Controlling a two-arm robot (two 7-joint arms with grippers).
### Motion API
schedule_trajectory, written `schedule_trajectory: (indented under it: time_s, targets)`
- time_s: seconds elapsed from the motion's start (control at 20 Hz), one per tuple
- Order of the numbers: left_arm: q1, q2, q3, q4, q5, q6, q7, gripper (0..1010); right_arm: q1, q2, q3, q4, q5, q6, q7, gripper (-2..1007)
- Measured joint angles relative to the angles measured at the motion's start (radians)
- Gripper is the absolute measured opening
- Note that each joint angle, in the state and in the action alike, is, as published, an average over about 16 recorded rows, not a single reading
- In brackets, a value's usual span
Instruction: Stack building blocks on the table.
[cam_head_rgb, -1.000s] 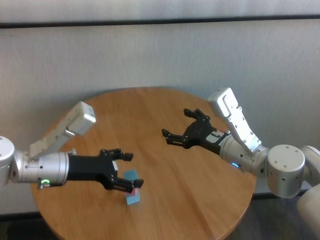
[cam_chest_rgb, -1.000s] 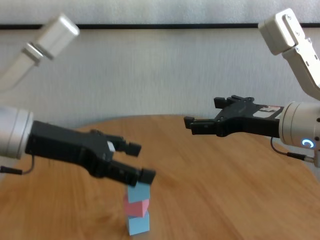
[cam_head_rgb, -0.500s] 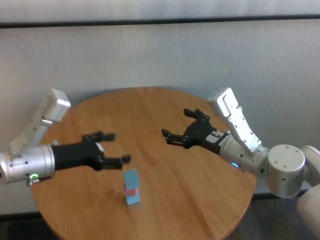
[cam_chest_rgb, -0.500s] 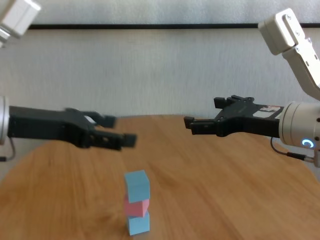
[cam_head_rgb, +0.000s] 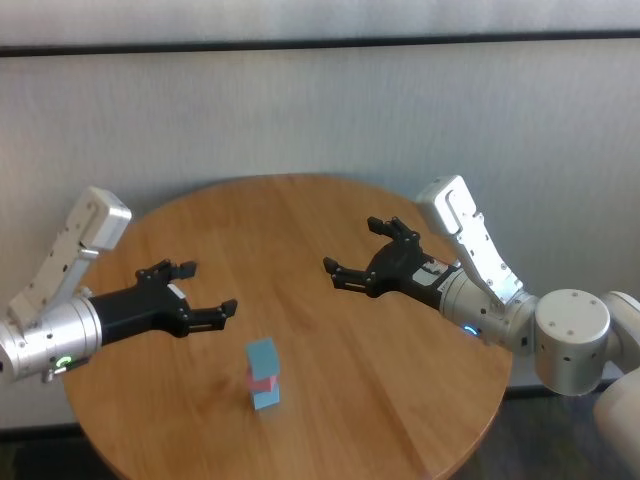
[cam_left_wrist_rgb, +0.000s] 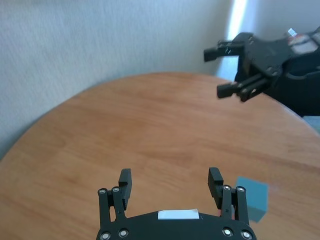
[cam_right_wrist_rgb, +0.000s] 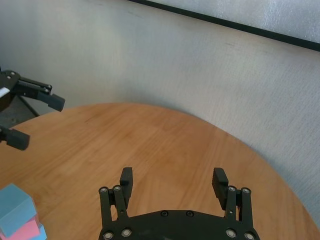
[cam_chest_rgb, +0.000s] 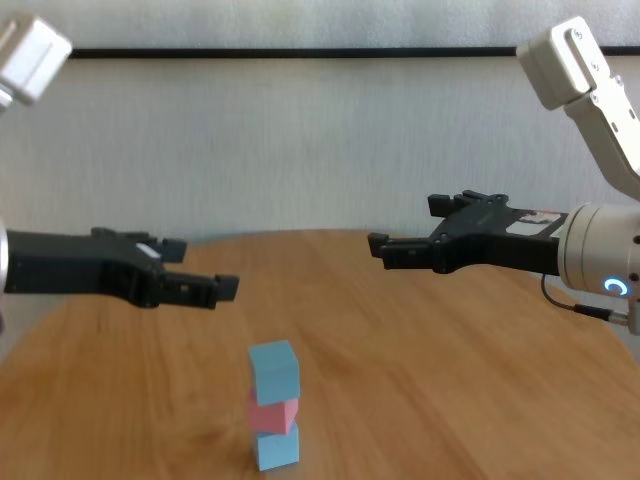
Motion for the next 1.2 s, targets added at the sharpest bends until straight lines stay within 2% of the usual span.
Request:
schedule_trajectory:
  time_s: [0.3,0.55,0.85,1.2]
  targets:
    - [0.023,-0.013,-0.024,0.003,0.031,-0.007,0.059,999,0.0,0.0,0.0,0.0,0.0,0.0,0.0,1001]
    - [0.036,-0.019,-0.041,0.004,0.047,-0.018,0.087,999,0.0,0.0,0.0,0.0,0.0,0.0,0.0,1001]
    - [0.043,-0.021,-0.052,0.002,0.058,-0.025,0.104,999,0.0,0.0,0.0,0.0,0.0,0.0,0.0,1001]
    - [0.043,-0.02,-0.052,0.001,0.059,-0.025,0.103,999,0.0,0.0,0.0,0.0,0.0,0.0,0.0,1001]
